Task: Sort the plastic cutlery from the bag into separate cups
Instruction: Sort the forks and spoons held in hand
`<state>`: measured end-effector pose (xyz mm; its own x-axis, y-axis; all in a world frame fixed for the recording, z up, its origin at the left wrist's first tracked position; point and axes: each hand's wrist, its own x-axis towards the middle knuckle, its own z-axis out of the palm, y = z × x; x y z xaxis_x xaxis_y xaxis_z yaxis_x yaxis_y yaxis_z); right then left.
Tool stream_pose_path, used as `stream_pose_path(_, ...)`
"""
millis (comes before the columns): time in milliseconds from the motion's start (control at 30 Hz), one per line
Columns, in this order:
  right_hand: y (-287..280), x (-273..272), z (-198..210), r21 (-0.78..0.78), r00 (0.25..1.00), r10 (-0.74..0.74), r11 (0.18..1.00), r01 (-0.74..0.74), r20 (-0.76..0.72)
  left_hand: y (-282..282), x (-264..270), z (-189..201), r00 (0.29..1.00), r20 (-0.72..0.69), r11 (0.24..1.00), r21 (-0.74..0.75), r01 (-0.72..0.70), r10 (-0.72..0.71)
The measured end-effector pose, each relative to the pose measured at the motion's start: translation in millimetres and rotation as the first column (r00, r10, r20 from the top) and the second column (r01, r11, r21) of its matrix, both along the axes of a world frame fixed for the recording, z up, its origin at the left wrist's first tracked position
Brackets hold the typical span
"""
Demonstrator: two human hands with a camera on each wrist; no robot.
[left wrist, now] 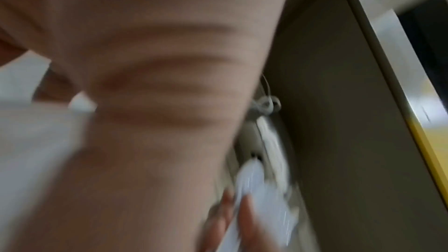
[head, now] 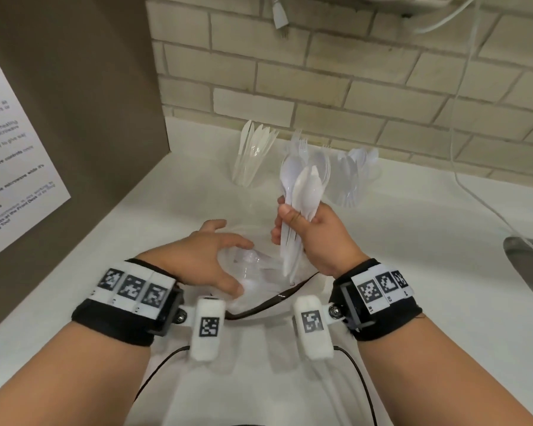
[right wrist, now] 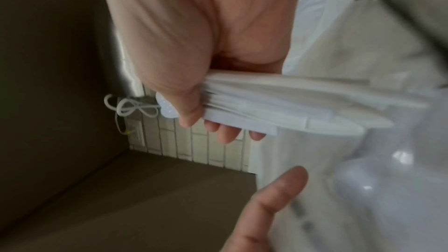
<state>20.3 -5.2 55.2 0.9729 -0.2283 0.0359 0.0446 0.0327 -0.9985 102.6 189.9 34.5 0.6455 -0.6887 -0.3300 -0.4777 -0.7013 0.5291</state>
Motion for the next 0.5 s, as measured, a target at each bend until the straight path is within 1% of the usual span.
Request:
stream_pose_path(33,-1,2,5,0.068,1.000,-0.016,0.998,0.015,0.015,2,2,8,0.999,-0.039,0.994,-0.109,-0.022,0.018)
stream_pose_path(67,-2,4,11,0.123,0.999,-0.031,0.992,0.027,0.029,3,3,15,0.994,-0.084,0.957,-0.276,-0.088,0.067)
stream_pose_path(100,-3,8,18,0.170,0.998,-0.044,0.985,0.036,0.045,1,4,22,0.974,-0.182,0.858,-0.471,-0.206,0.134)
stream_pose_path(133,-3,12,26,0.213,0.996,-0.056,0.976,0.040,0.069,-3,3,28,0.922,-0.347,0.692,-0.624,-0.363,0.170)
stream_pose_path(167,-2,16,34,0.251,0.993,-0.065,0.967,0.038,0.100,-8,0,33,0.834,-0.534,0.514,-0.681,-0.522,0.139)
stream_pose_path(200,0,20,42,0.282,0.988,-0.071,0.959,0.031,0.134,-15,-1,34,0.717,-0.695,0.386,-0.648,-0.657,0.053)
stream_pose_path(233,3,24,51,0.297,0.983,-0.073,0.955,0.019,0.171,-23,-2,34,0.586,-0.810,0.337,-0.561,-0.756,-0.034)
stream_pose_path(267,7,27,59,0.299,0.976,-0.069,0.954,0.004,0.208,-30,-5,36,0.461,-0.883,0.361,-0.461,-0.811,-0.092)
stream_pose_path(300,12,31,65,0.287,0.969,-0.061,0.958,-0.011,0.239,-36,-7,36,0.351,-0.928,0.411,-0.371,-0.833,-0.128)
stream_pose_path(333,16,33,70,0.264,0.964,-0.049,0.964,-0.023,0.263,-40,-8,37,0.249,-0.953,0.446,-0.300,-0.843,-0.170)
stream_pose_path(367,21,35,71,0.237,0.960,-0.041,0.971,-0.026,0.277,-43,-9,38,0.166,-0.961,0.458,-0.253,-0.852,-0.222)
stream_pose_path(400,25,37,70,0.207,0.959,-0.044,0.978,-0.016,0.280,-44,-9,40,0.121,-0.951,0.439,-0.242,-0.865,-0.285)
stream_pose_path(433,29,38,66,0.167,0.959,-0.052,0.986,0.005,0.277,-45,-9,43,0.112,-0.932,0.398,-0.254,-0.881,-0.346)
stream_pose_path(467,32,39,60,0.116,0.963,-0.057,0.993,0.027,0.264,-46,-9,46,0.119,-0.909,0.357,-0.273,-0.893,-0.399)
stream_pose_path(500,35,39,53,0.070,0.968,-0.058,0.997,0.042,0.243,-47,-9,48,0.122,-0.893,0.331,-0.284,-0.900,-0.434)
